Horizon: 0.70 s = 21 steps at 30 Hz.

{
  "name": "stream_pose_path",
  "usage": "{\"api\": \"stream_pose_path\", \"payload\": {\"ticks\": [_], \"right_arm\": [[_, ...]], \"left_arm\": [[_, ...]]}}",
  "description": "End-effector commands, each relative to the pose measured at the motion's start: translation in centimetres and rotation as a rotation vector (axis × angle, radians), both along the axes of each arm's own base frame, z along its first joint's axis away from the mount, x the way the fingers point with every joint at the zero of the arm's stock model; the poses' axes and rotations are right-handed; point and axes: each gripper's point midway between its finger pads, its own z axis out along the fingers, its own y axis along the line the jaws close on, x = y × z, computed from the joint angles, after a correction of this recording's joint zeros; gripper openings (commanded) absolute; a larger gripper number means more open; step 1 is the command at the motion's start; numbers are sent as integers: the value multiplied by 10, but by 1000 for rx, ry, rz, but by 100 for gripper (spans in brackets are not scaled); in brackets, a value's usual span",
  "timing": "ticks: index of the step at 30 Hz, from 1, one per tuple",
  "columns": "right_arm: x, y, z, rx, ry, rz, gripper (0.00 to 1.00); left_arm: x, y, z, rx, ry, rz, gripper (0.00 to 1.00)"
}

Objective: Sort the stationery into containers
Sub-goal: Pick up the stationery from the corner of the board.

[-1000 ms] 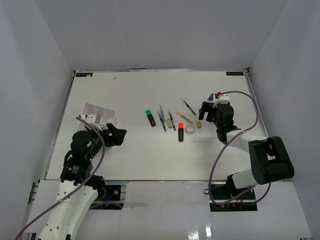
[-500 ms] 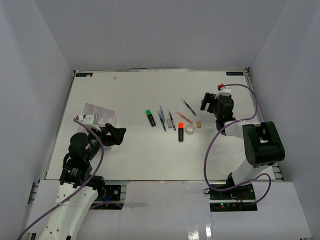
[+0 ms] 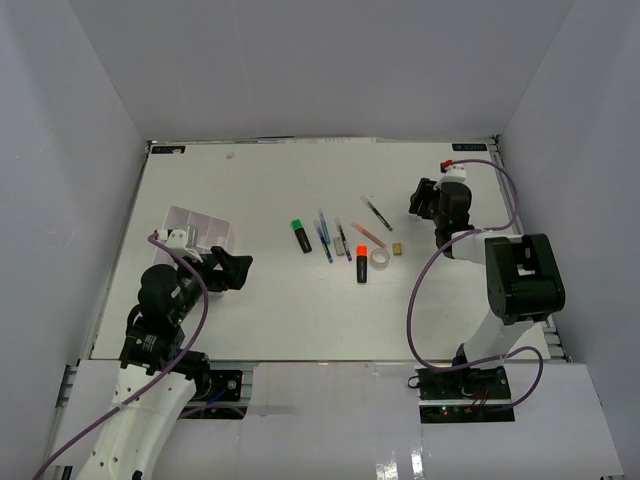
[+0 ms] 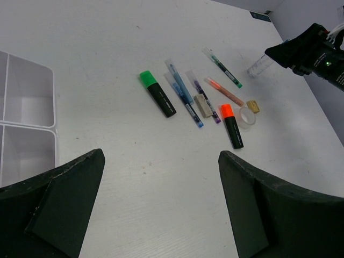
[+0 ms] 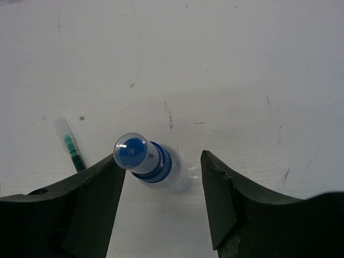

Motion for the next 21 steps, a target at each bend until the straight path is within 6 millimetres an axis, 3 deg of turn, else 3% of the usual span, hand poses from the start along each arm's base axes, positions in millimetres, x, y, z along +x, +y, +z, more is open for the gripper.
{"api": "stream_pose_path", "payload": {"ticks": [1, 9, 12, 14, 18, 21], "right_arm": [[13, 3, 15, 24, -31, 7, 62], [19, 6, 13, 25, -15, 34, 55], [20, 7, 11, 24, -3, 42, 32], [20, 6, 12, 17, 0, 44, 22], [19, 8, 19, -18, -10, 81, 8], [15, 26, 42, -15, -43, 198, 8]], "left_arm": [[1, -1, 2, 4, -14, -6, 98], [1, 0, 3, 3, -20, -3, 98], [1, 0, 3, 5, -20, 0, 98], [0, 0, 2, 5, -20, 0, 98], [0, 0, 3, 5, -20, 0, 98], [1, 0, 3, 4, -19, 1, 98]]}}
